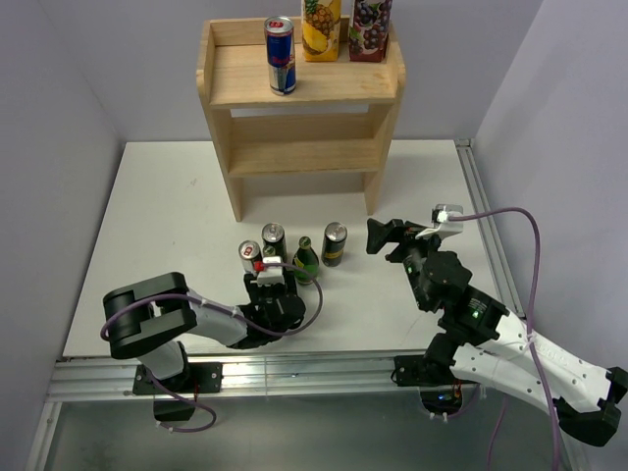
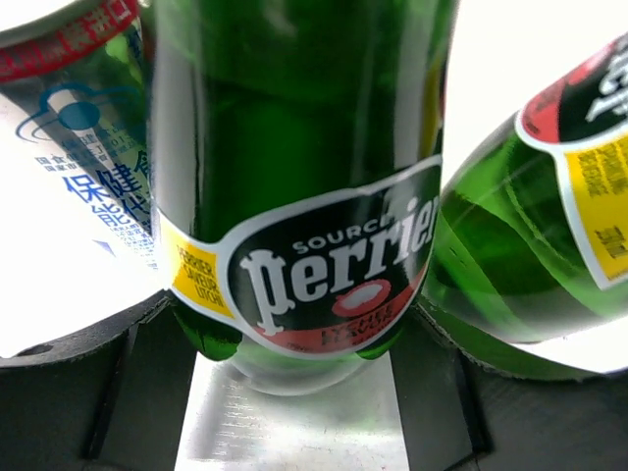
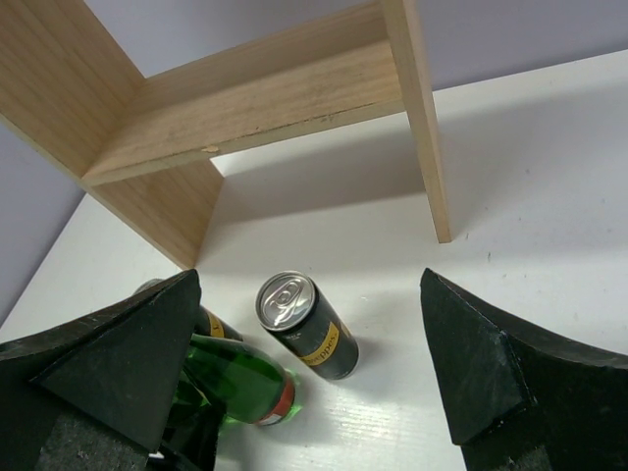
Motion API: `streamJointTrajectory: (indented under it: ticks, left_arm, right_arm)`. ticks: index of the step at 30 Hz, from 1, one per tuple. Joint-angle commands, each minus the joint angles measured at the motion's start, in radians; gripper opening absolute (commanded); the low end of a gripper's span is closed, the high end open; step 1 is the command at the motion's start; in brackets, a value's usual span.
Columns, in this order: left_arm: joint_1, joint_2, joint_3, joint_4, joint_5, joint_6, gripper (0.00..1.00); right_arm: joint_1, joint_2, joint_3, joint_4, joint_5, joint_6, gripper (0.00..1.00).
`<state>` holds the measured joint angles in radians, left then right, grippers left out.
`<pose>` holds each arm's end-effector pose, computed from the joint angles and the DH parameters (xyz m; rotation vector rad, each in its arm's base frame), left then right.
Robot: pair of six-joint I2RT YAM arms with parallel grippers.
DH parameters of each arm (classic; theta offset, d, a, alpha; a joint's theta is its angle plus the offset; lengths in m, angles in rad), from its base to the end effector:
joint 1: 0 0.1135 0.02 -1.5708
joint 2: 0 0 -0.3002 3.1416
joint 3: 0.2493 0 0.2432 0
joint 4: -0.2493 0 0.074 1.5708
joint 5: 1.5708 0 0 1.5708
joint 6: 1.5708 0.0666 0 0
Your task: Place and organize the beverage onto the shelf
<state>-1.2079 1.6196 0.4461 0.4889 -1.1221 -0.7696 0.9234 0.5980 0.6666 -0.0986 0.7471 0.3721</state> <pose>0.1487 -0.2226 0.1542 -0.1306 1.8450 -0.0903 0.1119 0.0730 0.3548 0.1410 1.6017 0.4103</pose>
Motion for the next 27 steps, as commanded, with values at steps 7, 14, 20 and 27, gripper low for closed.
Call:
streamJointTrajectory:
  ticks: [7,14,20,27]
  left_arm:
    - [0.015,-0.007,0.025,-0.143,-0.041,-0.114,0.01]
    - [-0.074,-0.043,0.106,-0.467,-0.108,-0.301,0.00]
    - [-0.191,0.002,0.230,-0.854,-0.153,-0.591,0.00]
    - [-0.285,0.060,0.353,-1.309,-0.222,-1.021,0.00]
  right_arm:
    - [0.006,0.006,-0.004,0.013,0.006,0.016,1.00]
    - [0.006,0.006,-0.013,0.014,0.001,0.024,1.00]
    - [0.006,-0.001,-0.024,0.019,-0.003,0.030,1.00]
    - [0.006,-0.004,-0.039,0.022,-0.012,0.042,1.00]
